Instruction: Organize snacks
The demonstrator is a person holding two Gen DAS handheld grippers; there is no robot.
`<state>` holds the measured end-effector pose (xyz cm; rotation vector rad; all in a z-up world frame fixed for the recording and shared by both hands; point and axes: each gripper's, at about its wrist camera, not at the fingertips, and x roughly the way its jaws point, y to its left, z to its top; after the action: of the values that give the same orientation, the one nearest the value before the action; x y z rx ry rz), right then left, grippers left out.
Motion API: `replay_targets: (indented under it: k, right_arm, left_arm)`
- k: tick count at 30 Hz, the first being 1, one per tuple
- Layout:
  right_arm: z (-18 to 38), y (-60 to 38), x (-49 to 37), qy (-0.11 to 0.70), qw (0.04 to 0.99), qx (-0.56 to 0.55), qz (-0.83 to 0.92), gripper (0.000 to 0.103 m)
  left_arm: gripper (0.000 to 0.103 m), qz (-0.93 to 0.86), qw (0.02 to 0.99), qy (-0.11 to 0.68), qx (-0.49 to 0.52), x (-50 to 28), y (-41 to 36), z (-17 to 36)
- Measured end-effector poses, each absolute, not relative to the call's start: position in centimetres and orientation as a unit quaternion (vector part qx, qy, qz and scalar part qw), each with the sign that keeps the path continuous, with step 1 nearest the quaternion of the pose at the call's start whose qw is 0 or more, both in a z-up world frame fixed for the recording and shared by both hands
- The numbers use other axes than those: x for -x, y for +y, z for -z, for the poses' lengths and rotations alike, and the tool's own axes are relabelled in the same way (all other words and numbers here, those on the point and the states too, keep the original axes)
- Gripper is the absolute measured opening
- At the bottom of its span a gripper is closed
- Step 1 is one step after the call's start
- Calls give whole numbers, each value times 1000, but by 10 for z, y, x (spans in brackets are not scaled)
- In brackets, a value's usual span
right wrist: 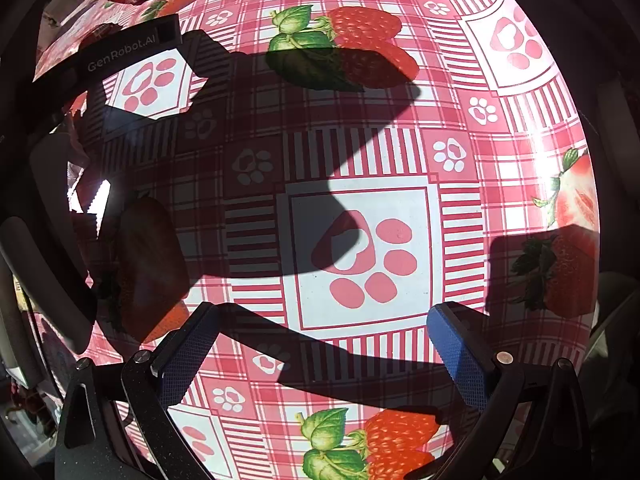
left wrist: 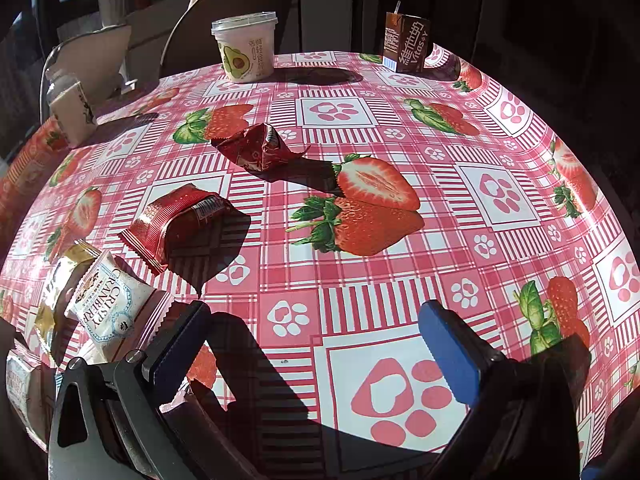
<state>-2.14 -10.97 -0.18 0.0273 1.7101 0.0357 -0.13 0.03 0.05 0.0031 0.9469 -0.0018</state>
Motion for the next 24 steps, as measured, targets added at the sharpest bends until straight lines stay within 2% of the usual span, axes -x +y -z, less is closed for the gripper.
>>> replay_targets:
  k: [24]
  right_arm:
    - [5,-109,3,780,625,-19,-24,103]
  left_arm:
    - [103,3,886,463,-3,1,0,-1]
